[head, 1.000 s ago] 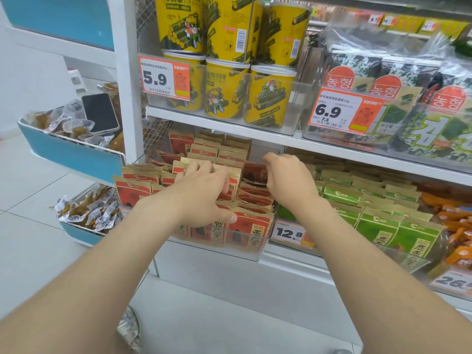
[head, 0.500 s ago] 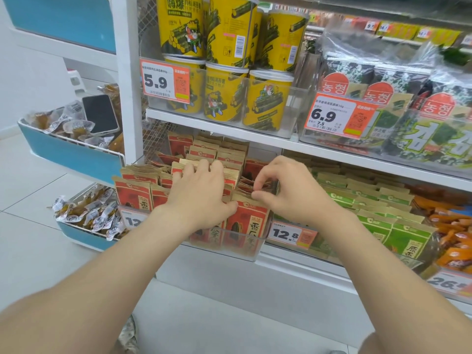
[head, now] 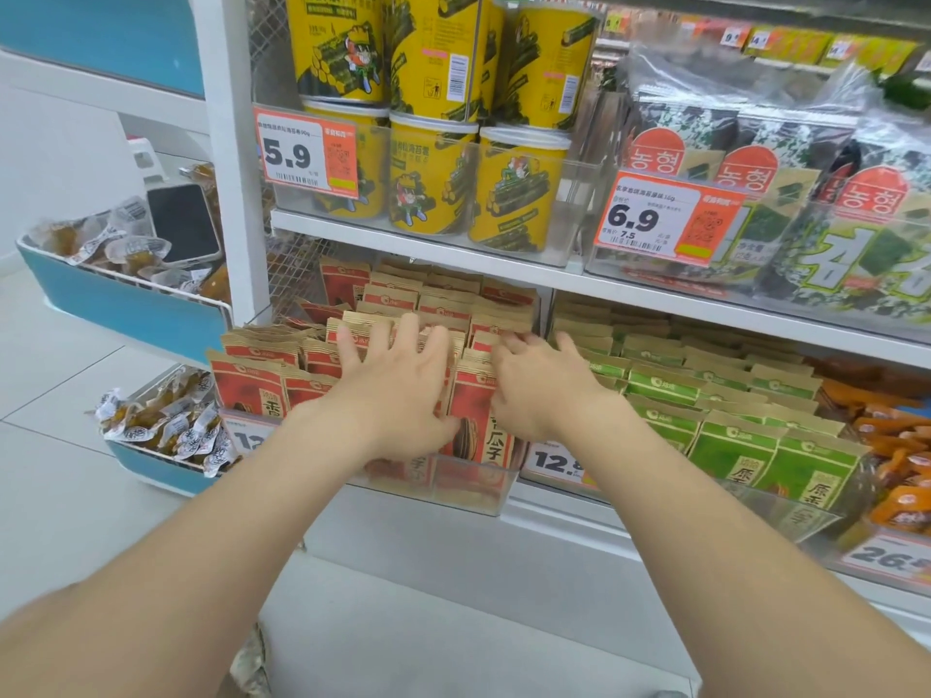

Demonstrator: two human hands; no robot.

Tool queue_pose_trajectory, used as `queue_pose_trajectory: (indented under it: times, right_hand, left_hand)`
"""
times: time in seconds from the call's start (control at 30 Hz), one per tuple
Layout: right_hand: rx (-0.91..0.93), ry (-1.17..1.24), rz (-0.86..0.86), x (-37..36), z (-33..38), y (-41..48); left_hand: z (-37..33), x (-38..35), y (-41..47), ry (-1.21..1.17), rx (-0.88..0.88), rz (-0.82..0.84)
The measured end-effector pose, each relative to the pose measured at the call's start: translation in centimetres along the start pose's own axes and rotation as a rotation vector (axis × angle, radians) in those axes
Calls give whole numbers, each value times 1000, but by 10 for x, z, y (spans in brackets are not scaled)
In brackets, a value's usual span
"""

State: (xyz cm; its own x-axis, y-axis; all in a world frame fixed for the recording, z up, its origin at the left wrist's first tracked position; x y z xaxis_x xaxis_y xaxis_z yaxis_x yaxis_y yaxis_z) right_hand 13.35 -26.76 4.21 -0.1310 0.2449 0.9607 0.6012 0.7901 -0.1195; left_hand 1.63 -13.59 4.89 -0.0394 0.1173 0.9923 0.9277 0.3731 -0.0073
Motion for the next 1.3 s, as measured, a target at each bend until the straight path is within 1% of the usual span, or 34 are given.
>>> queue_pose_trajectory:
  times: [0.07, 0.13, 0.2, 0.27, 0.33, 0.4, 0.47, 0.5, 0.57, 0.63, 0.67, 0.73, 0.8, 0.83, 0.9, 0.97, 1.0, 1.17, 1.23, 1.3]
  right_hand:
    - [-24, 36, 7, 1, 1, 6]
    - [-52, 53, -4, 2, 6, 8]
    - [-53, 27, -58, 3, 14, 6]
    - [-15, 44, -156, 6, 24, 2]
    - [17, 118, -320, 13, 31, -4]
    - [14, 240, -477, 21, 36, -12]
    - [26, 395, -542, 25, 41, -20]
    - [43, 446, -520, 25, 43, -23]
    - [102, 478, -385, 18, 48, -28]
    - [164, 450, -235, 9, 56, -35]
    - [188, 399, -185, 4, 58, -36]
    - [203, 288, -148, -5, 60, -36]
    - [186, 232, -172, -9, 60, -34]
    - [181, 226, -179, -10, 60, -33]
    - [175, 223, -184, -9, 63, -35]
    - [169, 217, -183, -9, 67, -36]
    - [167, 209, -180, -9, 68, -37]
    - [140, 189, -169, -7, 74, -41]
    - [115, 189, -180, -5, 74, -42]
    - [79, 197, -210, -1, 72, -42]
  left_hand:
    - [8, 0, -5, 44, 13, 0]
    - [17, -4, -12, 98, 67, 60]
    - [23, -9, -15, 131, 93, 103]
    - [29, -11, -12, 138, 98, 90]
    - [35, -9, -3, 145, 102, 57]
    - [40, -9, 8, 148, 83, 32]
    - [43, -13, 19, 91, 33, 12]
    - [44, -15, 23, 34, 9, 6]
    - [49, -18, 28, -69, -20, -1]
    - [52, -19, 26, -109, -34, -23]
    - [53, -18, 23, -106, -44, -62]
    - [51, -14, 11, -79, -70, -225]
    - [48, -5, -5, -20, -82, -420]
    - [48, -1, -12, 5, -69, -470]
    - [53, 3, -25, 45, 4, -467]
    - [62, -2, -33, 123, 92, -404]
    - [66, -8, -36, 169, 107, -382]
    - [84, -38, -37, 253, 66, -301]
    - [90, -44, -34, 271, 42, -330]
    - [95, -43, -26, 265, 22, -414]
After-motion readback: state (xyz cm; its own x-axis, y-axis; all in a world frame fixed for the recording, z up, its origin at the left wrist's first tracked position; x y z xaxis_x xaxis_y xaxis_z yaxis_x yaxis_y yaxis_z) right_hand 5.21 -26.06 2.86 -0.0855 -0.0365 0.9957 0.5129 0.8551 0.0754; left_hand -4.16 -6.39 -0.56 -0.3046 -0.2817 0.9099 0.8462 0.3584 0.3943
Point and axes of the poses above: each hand's wrist, its own y-axis towards the middle knuckle, its own x-axis out of the back of the hand, z = x × y, the point moved 2 cm from there along y, towards the middle knuckle, and after that the axes turned 7 degrees about x, right-handed, at the moved point
